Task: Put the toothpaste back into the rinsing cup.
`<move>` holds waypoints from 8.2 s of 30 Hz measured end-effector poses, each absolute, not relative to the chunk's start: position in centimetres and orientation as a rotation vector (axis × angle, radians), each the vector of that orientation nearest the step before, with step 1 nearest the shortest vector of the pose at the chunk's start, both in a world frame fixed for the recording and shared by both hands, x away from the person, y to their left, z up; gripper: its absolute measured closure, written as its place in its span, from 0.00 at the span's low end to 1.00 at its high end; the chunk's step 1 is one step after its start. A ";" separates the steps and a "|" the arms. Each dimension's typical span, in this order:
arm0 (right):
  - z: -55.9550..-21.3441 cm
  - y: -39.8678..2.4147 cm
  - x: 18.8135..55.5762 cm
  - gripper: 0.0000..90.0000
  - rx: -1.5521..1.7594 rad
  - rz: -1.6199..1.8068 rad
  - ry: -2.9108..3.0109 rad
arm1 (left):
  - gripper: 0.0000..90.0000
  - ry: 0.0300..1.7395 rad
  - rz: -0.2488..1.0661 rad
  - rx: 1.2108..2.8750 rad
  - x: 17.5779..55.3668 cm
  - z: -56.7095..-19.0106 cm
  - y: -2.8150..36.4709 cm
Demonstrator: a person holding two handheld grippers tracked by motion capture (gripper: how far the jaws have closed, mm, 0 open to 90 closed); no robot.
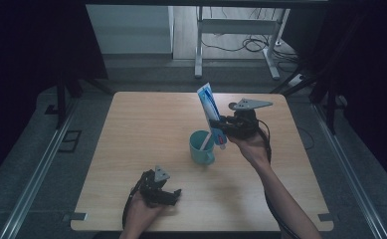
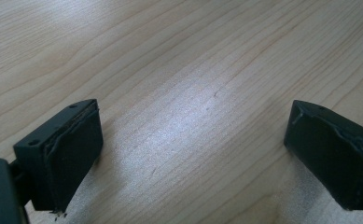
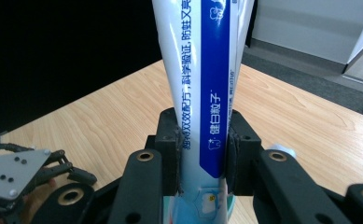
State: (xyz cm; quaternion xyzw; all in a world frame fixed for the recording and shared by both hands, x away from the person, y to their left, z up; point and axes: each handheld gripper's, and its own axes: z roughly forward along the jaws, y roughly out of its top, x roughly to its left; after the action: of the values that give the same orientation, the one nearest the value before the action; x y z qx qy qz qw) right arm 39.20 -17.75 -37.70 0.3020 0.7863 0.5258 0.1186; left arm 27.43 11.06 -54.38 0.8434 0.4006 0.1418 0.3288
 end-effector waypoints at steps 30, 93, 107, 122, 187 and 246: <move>-38.8 -14.6 41.0 0.78 0.839 1.582 2.275 | 0.05 1.035 0.367 2.212 27.4 -54.4 11.0; -46.2 -12.4 41.5 0.76 0.873 1.484 2.360 | 0.05 1.029 0.363 2.215 27.4 -54.4 11.0; -47.4 -12.8 41.2 0.73 0.883 1.400 2.406 | 0.05 1.029 0.363 2.215 27.4 -54.4 11.0; -47.3 -13.0 41.1 0.67 0.894 1.426 2.404 | 0.05 1.029 0.363 2.216 27.4 -54.4 11.0; -44.3 -14.5 39.0 0.21 0.772 1.346 2.469 | 0.05 1.029 0.364 2.217 27.4 -54.4 11.0; -44.6 -22.1 35.3 0.14 0.799 1.264 2.427 | 0.05 1.026 0.366 2.219 27.4 -54.4 11.0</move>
State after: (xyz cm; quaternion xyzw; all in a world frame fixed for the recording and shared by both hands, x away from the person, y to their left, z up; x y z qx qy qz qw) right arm 35.35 -22.13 -44.64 0.2774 0.8425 0.4385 0.1448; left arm 27.39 11.03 -54.37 0.8477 0.3921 0.1399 0.3287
